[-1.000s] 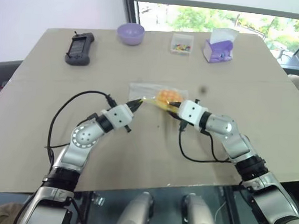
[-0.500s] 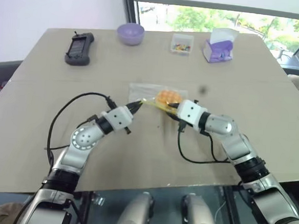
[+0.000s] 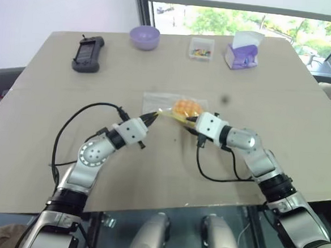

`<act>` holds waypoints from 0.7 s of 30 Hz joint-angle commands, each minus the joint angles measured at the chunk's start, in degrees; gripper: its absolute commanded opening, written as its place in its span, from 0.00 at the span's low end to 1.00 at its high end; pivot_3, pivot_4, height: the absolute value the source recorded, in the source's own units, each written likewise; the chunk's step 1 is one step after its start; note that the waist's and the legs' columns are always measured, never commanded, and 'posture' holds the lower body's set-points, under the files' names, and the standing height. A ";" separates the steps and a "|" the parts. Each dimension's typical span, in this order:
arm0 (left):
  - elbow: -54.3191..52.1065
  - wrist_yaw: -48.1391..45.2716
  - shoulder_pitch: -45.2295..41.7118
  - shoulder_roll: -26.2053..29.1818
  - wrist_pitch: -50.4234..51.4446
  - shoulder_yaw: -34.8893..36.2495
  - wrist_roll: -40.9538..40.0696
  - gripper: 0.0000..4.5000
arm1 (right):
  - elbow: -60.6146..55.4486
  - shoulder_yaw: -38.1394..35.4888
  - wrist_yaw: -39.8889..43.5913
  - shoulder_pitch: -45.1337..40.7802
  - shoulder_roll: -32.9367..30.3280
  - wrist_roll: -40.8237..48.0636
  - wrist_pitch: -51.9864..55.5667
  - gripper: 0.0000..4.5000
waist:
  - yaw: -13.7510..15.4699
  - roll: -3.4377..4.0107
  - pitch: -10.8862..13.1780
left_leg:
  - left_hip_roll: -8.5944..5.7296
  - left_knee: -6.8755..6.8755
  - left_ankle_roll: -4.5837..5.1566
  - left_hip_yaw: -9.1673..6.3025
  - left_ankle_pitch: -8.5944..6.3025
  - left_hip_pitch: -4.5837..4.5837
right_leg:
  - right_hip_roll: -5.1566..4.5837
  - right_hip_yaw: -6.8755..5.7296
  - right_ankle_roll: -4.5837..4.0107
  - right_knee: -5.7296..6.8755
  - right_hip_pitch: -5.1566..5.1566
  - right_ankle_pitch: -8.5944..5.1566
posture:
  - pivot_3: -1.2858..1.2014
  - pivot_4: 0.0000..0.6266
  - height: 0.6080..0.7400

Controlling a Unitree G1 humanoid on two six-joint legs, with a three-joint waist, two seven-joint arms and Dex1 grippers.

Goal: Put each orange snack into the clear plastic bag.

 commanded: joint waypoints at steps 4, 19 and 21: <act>-3.14 0.29 -0.23 0.18 0.47 0.64 -0.48 0.00 | -0.97 -0.80 -0.59 -1.58 0.54 0.36 -0.75 0.02 | 0.00 0.00 0.00 | 0.00 0.00 0.00 0.00 0.00 0.00 | 0.00 0.00 0.00 0.00 0.00 0.00 | 0.52 0.24 1.00; -3.59 1.02 -0.68 -0.68 1.40 2.90 -3.80 0.00 | 0.44 -1.57 -1.67 -2.79 -1.30 -1.29 -0.61 0.02 | 0.02 0.00 0.00 | 0.00 0.00 0.00 0.00 0.00 0.00 | 0.00 0.00 0.00 0.00 0.00 0.00 | 0.52 0.24 1.00; -3.75 1.13 -1.48 -0.92 1.98 3.76 -5.23 0.00 | 0.67 -1.94 -2.06 -2.96 -2.22 -1.72 -0.43 0.02 | 0.02 0.00 0.00 | 0.00 0.00 0.00 0.00 0.00 0.00 | 0.00 0.00 0.00 0.00 0.00 0.00 | 0.52 0.24 1.00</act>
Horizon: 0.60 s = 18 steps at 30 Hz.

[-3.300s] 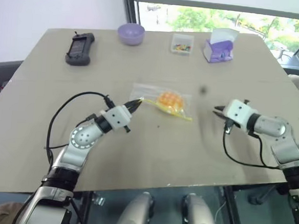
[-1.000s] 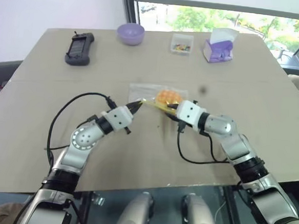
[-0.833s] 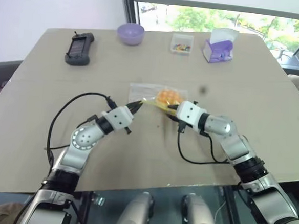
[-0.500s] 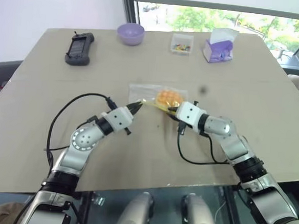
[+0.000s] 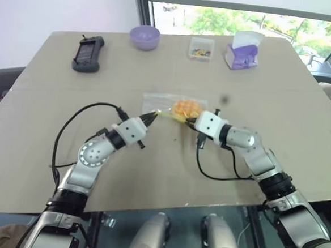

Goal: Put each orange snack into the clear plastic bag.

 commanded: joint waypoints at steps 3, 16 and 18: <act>-3.54 1.13 -2.47 0.09 1.67 4.20 -4.51 0.00 | -1.13 -2.39 -1.30 -0.91 -2.85 -1.22 0.61 0.02 | 0.02 0.00 0.00 | 0.00 0.00 0.00 0.00 0.00 -0.01 | 0.00 0.00 0.00 0.00 0.00 0.00 | 0.52 0.24 1.00; -3.07 1.25 -3.76 -0.16 1.92 5.04 -5.27 0.00 | 0.43 -3.06 -3.48 -2.59 -6.18 -2.53 2.59 0.02 | 0.02 0.00 0.00 | 0.00 0.00 0.00 0.00 0.00 -0.01 | 0.00 0.00 0.00 -0.01 0.00 0.00 | 0.52 0.24 1.00; -2.98 1.18 -3.86 -0.15 1.96 5.04 -5.31 0.00 | 0.94 -3.60 -3.73 -2.70 -7.04 -2.41 2.39 0.02 | 0.03 0.00 0.00 | 0.00 0.00 0.00 0.00 0.00 -0.01 | 0.00 0.00 0.00 -0.01 0.00 0.00 | 0.52 0.24 1.00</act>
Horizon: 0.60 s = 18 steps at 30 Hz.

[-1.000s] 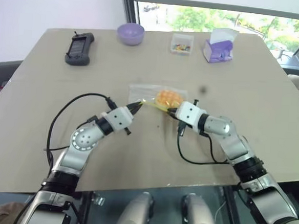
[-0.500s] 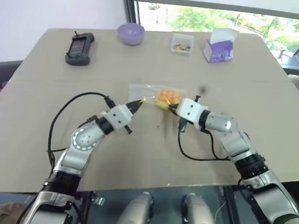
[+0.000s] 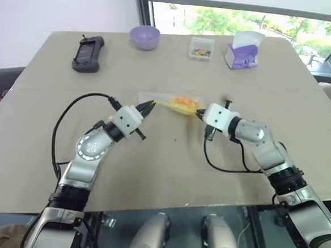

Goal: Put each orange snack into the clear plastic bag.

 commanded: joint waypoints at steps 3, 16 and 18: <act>-1.57 1.24 -1.51 0.40 -0.23 3.09 -1.67 0.00 | 1.61 -3.71 -1.23 -1.42 -3.59 -0.59 0.22 0.02 | -0.02 0.00 0.00 | 0.00 0.00 0.00 0.00 0.00 0.00 | 0.00 0.00 0.00 0.00 0.00 0.00 | 0.52 0.24 1.00; -2.81 1.97 -7.53 -0.78 4.88 3.82 -3.77 0.00 | -3.19 -10.39 4.05 -7.36 -12.21 4.87 2.18 0.02 | 0.09 0.01 0.02 | -0.01 0.05 0.00 -0.02 0.00 -0.14 | -0.01 -0.04 0.00 -0.02 -0.06 0.00 | 0.52 0.24 1.00; -1.84 1.72 -10.31 -1.07 6.90 3.83 -4.71 0.00 | -1.95 -10.74 4.65 -9.47 -13.19 5.27 1.67 0.02 | 0.10 0.01 0.02 | -0.01 0.08 0.00 -0.07 0.00 -0.21 | -0.01 -0.08 0.00 -0.02 -0.12 0.00 | 0.52 0.24 1.00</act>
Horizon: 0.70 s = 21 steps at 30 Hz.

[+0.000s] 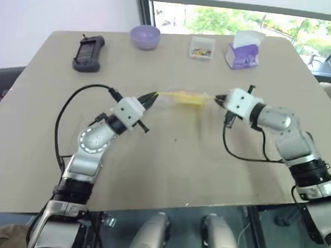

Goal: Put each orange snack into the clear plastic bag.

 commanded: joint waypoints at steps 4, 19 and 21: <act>6.14 0.79 -10.95 -0.94 4.88 2.35 -2.39 0.00 | 8.03 -3.89 -0.32 -7.03 -3.72 -0.45 -3.07 0.02 | 0.00 -0.01 0.00 | -0.02 0.05 -0.01 -0.07 0.00 -0.16 | -0.01 -0.08 0.00 -0.01 -0.11 0.00 | 0.52 0.24 1.00; 15.87 -6.74 -4.83 -1.09 -8.16 -10.37 7.43 0.00 | 2.62 -3.89 -0.79 9.91 -5.54 0.33 -6.09 0.02 | -1.84 0.03 -0.19 | -0.17 0.06 0.00 0.02 0.02 -1.25 | -0.21 -0.20 0.01 0.13 -1.31 0.00 | 0.52 0.24 1.00; 12.36 -8.31 -0.09 -0.55 -6.23 -11.21 6.73 0.00 | -1.19 -3.75 -0.76 14.30 -4.66 0.23 -3.79 0.02 | -1.65 0.03 -0.15 | -0.23 0.06 0.03 0.05 0.01 -1.48 | -0.24 -0.09 0.01 0.12 -1.65 0.00 | 0.52 0.24 1.00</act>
